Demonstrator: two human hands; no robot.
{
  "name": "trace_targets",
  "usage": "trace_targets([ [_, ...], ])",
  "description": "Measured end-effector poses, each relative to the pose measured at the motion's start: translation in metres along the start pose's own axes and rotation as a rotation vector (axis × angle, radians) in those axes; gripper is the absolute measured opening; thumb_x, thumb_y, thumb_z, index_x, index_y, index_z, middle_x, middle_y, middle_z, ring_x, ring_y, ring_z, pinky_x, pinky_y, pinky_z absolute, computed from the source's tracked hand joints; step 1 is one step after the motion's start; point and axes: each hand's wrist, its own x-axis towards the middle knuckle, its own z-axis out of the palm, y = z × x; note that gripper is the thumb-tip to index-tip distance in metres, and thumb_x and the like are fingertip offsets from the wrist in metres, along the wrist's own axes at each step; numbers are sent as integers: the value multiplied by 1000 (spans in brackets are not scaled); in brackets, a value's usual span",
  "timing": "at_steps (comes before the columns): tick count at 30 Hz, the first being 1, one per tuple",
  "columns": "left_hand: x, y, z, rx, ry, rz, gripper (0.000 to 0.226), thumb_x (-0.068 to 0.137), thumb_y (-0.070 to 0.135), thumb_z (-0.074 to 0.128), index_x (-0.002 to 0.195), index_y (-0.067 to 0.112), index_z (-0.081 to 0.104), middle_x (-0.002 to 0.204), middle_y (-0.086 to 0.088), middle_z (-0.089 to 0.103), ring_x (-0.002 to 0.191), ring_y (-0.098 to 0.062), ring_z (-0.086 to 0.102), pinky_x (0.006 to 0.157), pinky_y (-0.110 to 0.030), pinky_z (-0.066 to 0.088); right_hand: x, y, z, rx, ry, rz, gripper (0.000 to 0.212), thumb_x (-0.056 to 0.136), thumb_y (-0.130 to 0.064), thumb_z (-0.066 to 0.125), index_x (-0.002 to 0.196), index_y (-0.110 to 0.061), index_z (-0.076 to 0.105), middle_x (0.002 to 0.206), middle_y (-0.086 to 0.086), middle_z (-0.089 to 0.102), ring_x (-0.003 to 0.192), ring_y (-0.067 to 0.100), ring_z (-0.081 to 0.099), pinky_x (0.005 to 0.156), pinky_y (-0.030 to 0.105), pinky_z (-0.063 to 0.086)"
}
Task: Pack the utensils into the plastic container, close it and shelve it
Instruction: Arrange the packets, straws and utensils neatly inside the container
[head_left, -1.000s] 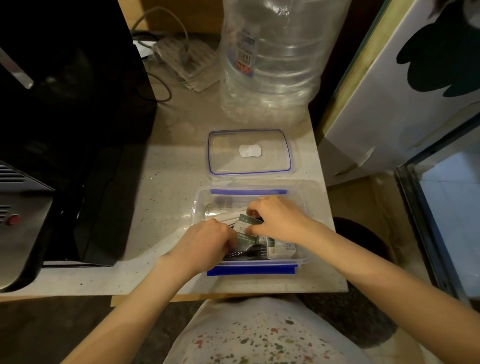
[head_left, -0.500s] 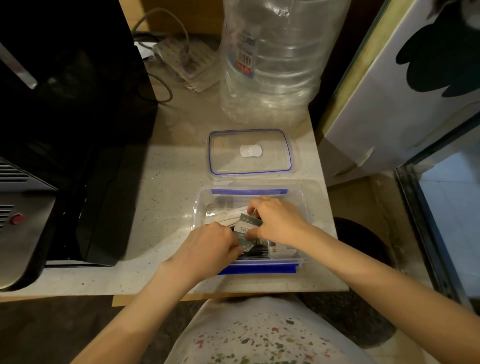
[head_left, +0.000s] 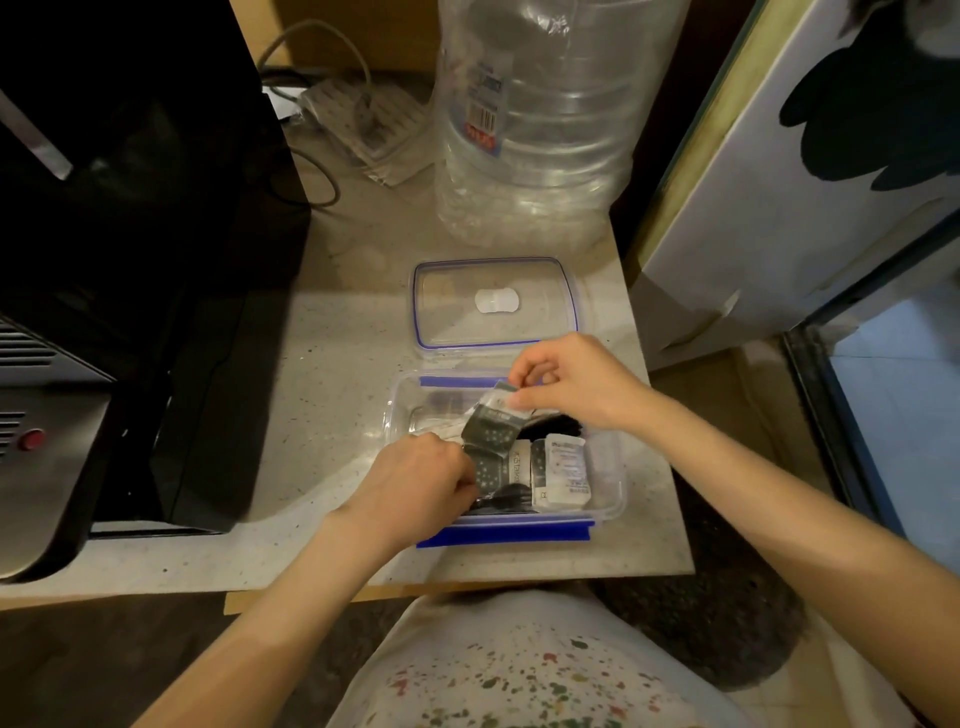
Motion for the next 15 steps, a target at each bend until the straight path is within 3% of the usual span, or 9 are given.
trace_targets([
  [4, 18, 1, -6, -63, 31, 8, 17, 88, 25, 55, 93, 17, 69, 90, -2, 72, 81, -18, 66, 76, -34, 56, -7, 4, -27, 57, 81, -16, 12, 73, -10, 76, 79, -17, 70, 76, -1, 69, 67, 1, 61, 62, 7, 47],
  [8, 36, 4, -5, -101, 110, -28, 22, 83, 25, 61, 102, 15, 61, 100, -5, 68, 89, -21, 63, 80, -39, 55, -14, 12, -41, 23, 91, 14, 12, 73, -10, 77, 77, -18, 69, 79, 7, 72, 68, 7, 63, 65, 12, 48],
  [11, 43, 7, 0, -90, 92, -32, 30, 80, 29, 65, 106, 15, 59, 108, -4, 63, 93, -23, 61, 82, -41, 54, -18, 16, -41, -41, 17, 49, 14, 73, -11, 77, 73, -22, 68, 77, 3, 71, 68, 5, 63, 65, 15, 49],
  [15, 42, 8, 5, -76, 119, 8, 22, 79, 30, 66, 97, 17, 63, 105, -3, 61, 90, -21, 60, 79, -41, 55, -19, 18, -31, -230, -167, 87, 10, 76, -15, 75, 82, -20, 68, 84, -1, 71, 79, 7, 67, 70, 19, 52],
])
